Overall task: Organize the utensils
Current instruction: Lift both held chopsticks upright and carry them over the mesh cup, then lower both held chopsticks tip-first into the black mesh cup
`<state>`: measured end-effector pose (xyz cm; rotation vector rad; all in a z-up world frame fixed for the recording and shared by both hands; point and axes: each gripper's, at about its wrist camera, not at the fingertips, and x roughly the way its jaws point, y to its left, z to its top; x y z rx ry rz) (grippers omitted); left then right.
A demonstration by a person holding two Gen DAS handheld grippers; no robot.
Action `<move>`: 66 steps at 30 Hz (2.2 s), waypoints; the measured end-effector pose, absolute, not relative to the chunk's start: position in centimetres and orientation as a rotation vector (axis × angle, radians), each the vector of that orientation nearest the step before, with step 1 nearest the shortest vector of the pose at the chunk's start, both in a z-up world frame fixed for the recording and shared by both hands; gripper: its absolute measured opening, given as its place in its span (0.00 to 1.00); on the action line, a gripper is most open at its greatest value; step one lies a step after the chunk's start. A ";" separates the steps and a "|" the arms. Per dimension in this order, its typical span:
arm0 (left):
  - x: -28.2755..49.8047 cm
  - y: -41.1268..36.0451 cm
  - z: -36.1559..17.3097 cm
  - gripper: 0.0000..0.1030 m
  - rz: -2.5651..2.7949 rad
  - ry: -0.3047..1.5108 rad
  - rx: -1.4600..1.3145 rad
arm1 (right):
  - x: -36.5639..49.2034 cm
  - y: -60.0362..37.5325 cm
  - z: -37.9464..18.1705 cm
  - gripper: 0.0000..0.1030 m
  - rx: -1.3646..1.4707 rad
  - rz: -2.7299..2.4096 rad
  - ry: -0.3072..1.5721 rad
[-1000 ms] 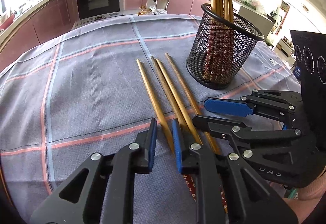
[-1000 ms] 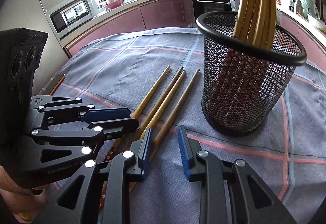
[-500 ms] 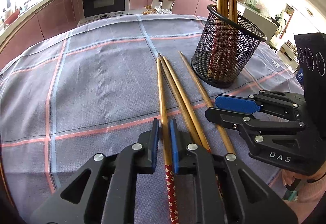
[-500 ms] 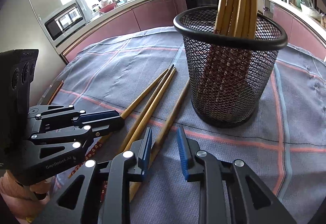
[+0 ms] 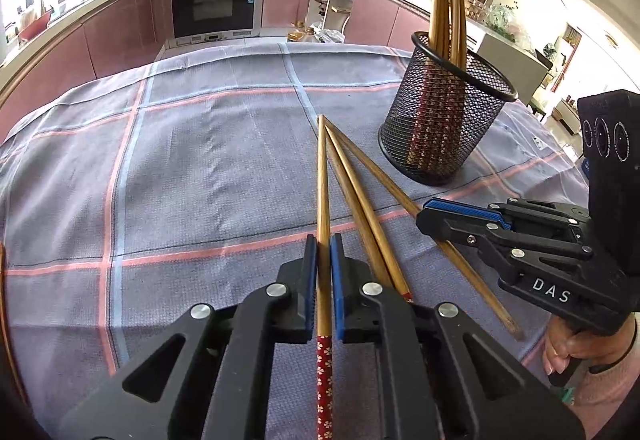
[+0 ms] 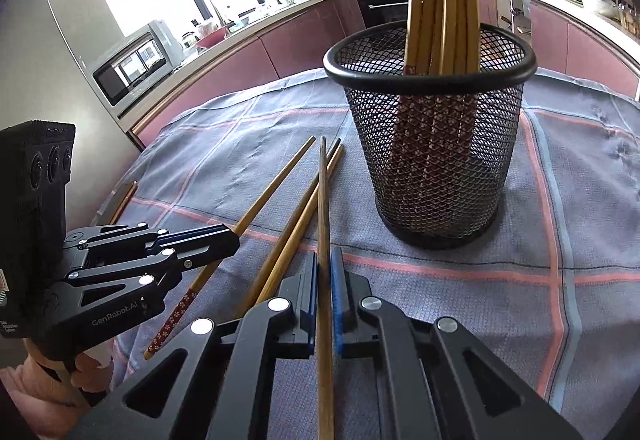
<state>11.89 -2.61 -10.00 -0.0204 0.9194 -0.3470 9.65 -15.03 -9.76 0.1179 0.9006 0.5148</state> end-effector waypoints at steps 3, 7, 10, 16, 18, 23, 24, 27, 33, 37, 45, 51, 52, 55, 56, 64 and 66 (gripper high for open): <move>11.2 -2.8 -9.9 0.07 -0.378 0.921 -0.015 | 9.2 -15.2 -9.3 0.05 0.127 0.538 0.886; 10.8 -3.4 -10.4 0.07 -0.419 0.945 -0.014 | 9.0 -14.6 -9.5 0.05 0.102 0.562 0.904; 10.7 -3.8 -10.8 0.07 -0.427 0.958 -0.007 | 9.3 -14.4 -9.9 0.06 0.099 0.570 0.923; 11.4 -3.7 -11.0 0.09 -0.446 0.979 -0.005 | 9.8 -14.0 -10.3 0.10 0.070 0.565 0.948; 12.0 -3.6 -11.2 0.09 -0.457 0.986 -0.008 | 10.1 -13.9 -10.5 0.10 0.069 0.571 0.959; 13.4 -3.6 -11.2 0.10 -0.486 1.003 -0.036 | 10.6 -13.7 -10.5 0.09 0.062 0.578 0.954; 13.6 -3.7 -11.2 0.09 -0.487 1.003 -0.032 | 10.5 -13.9 -10.4 0.06 0.062 0.579 0.947; 13.6 -3.9 -11.1 0.08 -0.472 0.998 -0.020 | 10.1 -14.2 -9.5 0.06 0.060 0.586 0.915; 12.9 -3.3 -9.4 0.07 -0.488 0.953 -0.052 | 9.0 -15.7 -6.8 0.06 0.055 0.600 0.834; 12.3 -2.9 -6.8 0.07 -0.515 0.891 -0.065 | 8.4 -17.0 -4.5 0.06 0.068 0.599 0.770; 10.7 -2.2 -1.9 0.07 -0.572 0.783 -0.080 | 8.1 -19.4 -1.1 0.06 0.104 0.587 0.673; 10.0 -1.8 1.0 0.07 -0.589 0.714 -0.106 | 8.3 -20.6 1.0 0.06 0.114 0.580 0.610; 10.1 -1.8 1.4 0.07 -0.592 0.706 -0.111 | 8.3 -20.7 1.4 0.06 0.113 0.580 0.601; 10.5 -1.9 2.5 0.07 -0.591 0.682 -0.124 | 8.7 -21.0 2.4 0.06 0.109 0.580 0.574; 10.7 -1.9 2.8 0.07 -0.592 0.676 -0.128 | 8.8 -21.1 2.8 0.06 0.107 0.579 0.565; 12.4 -3.0 5.7 0.07 -0.595 0.616 -0.151 | 9.7 -21.6 5.8 0.06 0.102 0.580 0.505; 12.7 -3.3 6.6 0.07 -0.600 0.601 -0.152 | 9.9 -21.9 6.3 0.06 0.101 0.577 0.490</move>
